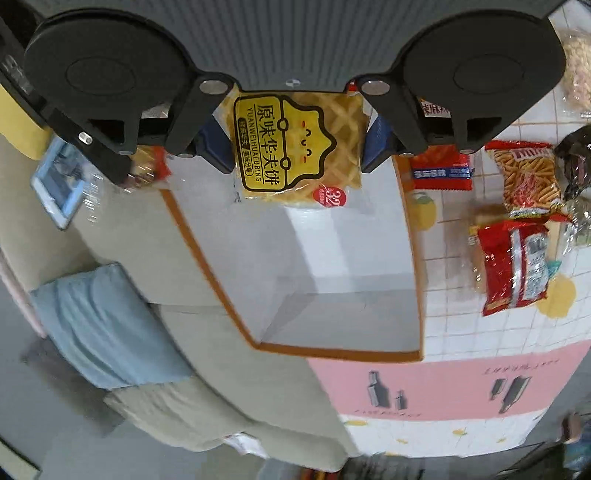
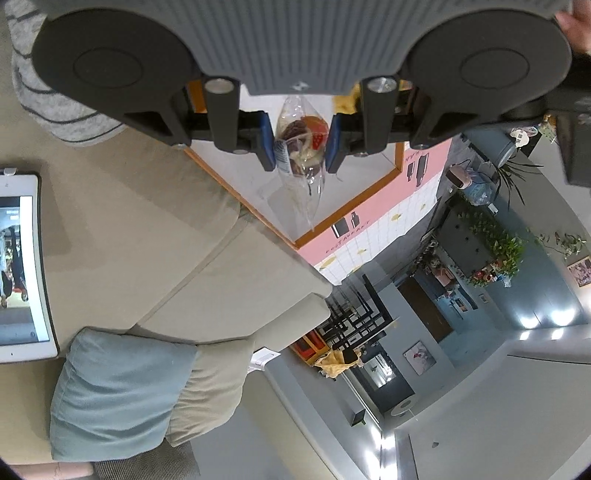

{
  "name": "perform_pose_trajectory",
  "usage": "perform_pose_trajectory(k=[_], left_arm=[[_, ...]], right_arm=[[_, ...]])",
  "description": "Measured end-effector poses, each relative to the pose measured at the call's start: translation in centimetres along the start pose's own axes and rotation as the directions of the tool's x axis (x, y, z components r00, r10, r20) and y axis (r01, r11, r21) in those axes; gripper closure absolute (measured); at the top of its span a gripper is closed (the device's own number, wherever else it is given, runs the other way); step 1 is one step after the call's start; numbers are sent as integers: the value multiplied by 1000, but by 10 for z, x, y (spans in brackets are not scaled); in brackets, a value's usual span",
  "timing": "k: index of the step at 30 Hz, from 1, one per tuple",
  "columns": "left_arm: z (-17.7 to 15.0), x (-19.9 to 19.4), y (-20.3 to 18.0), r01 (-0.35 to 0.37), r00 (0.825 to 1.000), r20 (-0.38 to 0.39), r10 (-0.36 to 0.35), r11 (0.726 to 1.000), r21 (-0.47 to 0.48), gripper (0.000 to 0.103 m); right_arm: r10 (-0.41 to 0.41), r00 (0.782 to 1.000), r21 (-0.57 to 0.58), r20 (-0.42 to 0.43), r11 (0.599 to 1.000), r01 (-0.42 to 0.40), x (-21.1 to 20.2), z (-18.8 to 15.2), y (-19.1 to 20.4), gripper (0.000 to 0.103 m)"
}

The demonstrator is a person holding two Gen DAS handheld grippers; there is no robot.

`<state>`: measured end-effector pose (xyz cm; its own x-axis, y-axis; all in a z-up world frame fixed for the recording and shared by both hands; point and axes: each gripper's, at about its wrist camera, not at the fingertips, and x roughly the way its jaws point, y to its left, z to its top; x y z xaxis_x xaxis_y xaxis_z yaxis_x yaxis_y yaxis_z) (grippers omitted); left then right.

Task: Organize snacks
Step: 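Carry the waffle packet with the left tool into the orange box and release, then lower the clear candy into the orange box and open the right tool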

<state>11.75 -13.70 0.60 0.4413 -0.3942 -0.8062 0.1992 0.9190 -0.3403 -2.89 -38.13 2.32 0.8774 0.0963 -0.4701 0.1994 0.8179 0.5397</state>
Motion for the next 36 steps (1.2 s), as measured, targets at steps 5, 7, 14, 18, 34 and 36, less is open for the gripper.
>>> perform_pose_trajectory(k=[5,7,14,18,34,36], left_arm=[[-3,8,-1,-51,999,7,51,999,-3,20],[-4,9,-4,-62,998,7,62,998,-2,20],[-1,5,-7,-79,997,20,78,996,31,19],[-2,-9,-6,-69,997,42,67,996,56,18],[0,-63,22,-77,975,211,66,996,47,15],[-2,-62,26,-69,977,204,60,997,38,15]], right_arm=[[-1,1000,18,-14,1000,2,2,1,-6,76],[-7,1000,24,-21,1000,7,2,0,-7,76],[-8,998,22,-63,1000,9,8,-3,-5,76],[-15,998,11,-66,1000,16,7,-3,-5,76],[-229,940,-321,-253,936,142,66,-26,33,76],[-280,931,-352,-232,917,188,67,-28,36,75]])
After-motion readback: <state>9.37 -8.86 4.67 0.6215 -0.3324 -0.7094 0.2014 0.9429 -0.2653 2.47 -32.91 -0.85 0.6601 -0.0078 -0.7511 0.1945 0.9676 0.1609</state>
